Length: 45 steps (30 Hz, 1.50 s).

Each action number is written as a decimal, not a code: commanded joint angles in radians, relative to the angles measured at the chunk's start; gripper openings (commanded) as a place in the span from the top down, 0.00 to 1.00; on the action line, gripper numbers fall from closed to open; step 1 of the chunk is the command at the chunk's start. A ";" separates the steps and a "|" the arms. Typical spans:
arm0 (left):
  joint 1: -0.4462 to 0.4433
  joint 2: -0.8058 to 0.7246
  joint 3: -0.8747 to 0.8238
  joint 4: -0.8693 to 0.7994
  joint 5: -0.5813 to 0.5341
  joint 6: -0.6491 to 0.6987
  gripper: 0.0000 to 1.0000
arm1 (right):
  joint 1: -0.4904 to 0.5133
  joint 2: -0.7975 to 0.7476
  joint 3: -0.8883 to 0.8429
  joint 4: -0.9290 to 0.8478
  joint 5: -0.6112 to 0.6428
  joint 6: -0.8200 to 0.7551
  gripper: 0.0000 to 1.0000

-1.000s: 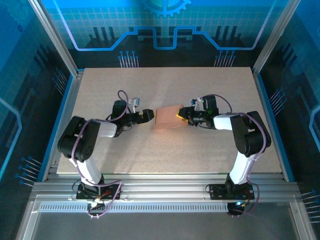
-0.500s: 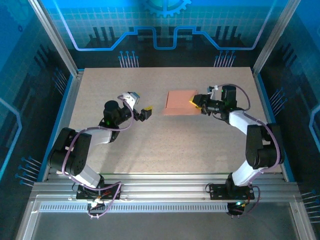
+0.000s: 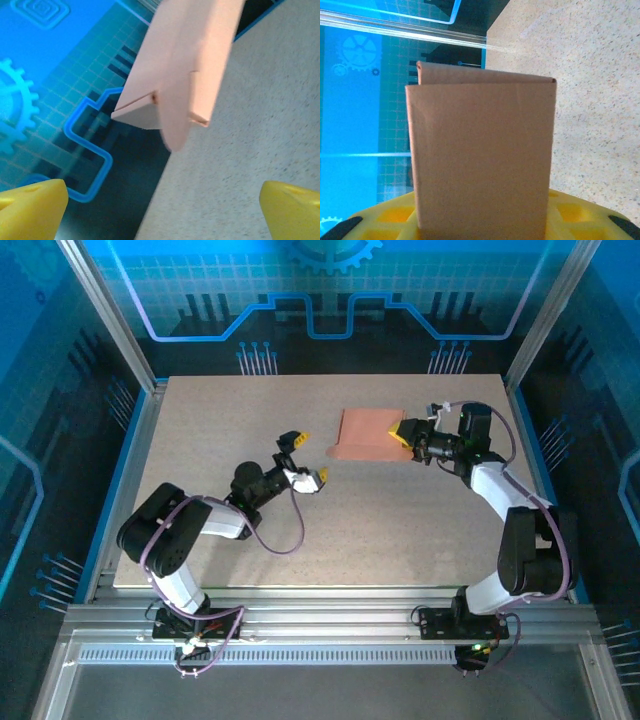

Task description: Fold the paper box

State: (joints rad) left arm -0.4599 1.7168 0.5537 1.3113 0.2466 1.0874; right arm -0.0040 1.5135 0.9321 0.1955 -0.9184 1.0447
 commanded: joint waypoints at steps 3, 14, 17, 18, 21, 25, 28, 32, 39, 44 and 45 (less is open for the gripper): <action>-0.054 0.012 0.028 0.089 -0.082 0.306 0.01 | 0.005 -0.032 0.013 0.024 -0.048 0.078 0.58; -0.109 0.022 0.076 0.088 -0.110 0.329 0.05 | 0.069 -0.030 0.011 0.052 -0.048 0.125 0.57; -0.112 0.030 0.081 0.089 -0.109 0.318 0.09 | 0.083 -0.031 0.005 0.062 -0.048 0.135 0.57; -0.113 0.032 0.083 0.089 -0.111 0.316 0.11 | 0.087 -0.033 0.003 0.065 -0.048 0.137 0.57; -0.115 0.032 0.083 0.089 -0.113 0.310 0.19 | 0.096 -0.037 -0.001 0.066 -0.046 0.140 0.57; -0.121 0.033 0.085 0.089 -0.114 0.307 0.27 | 0.109 -0.032 -0.008 0.068 -0.044 0.139 0.57; -0.122 0.032 0.082 0.089 -0.118 0.306 0.31 | 0.109 -0.029 -0.011 0.068 -0.044 0.141 0.57; -0.121 0.033 0.080 0.088 -0.124 0.298 0.38 | 0.109 -0.028 -0.009 0.068 -0.043 0.144 0.57; -0.122 0.037 0.082 0.089 -0.122 0.280 0.44 | 0.111 -0.026 -0.009 0.069 -0.043 0.144 0.56; -0.121 0.047 0.088 0.089 -0.126 0.237 0.52 | 0.110 -0.024 -0.009 0.068 -0.043 0.143 0.52; -0.121 0.049 0.088 0.089 -0.124 0.235 0.55 | 0.110 -0.024 -0.011 0.069 -0.042 0.144 0.51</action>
State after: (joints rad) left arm -0.5735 1.7500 0.6147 1.3743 0.1200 1.3678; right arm 0.0929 1.5032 0.9295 0.2485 -0.9356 1.1831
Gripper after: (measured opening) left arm 0.462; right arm 0.484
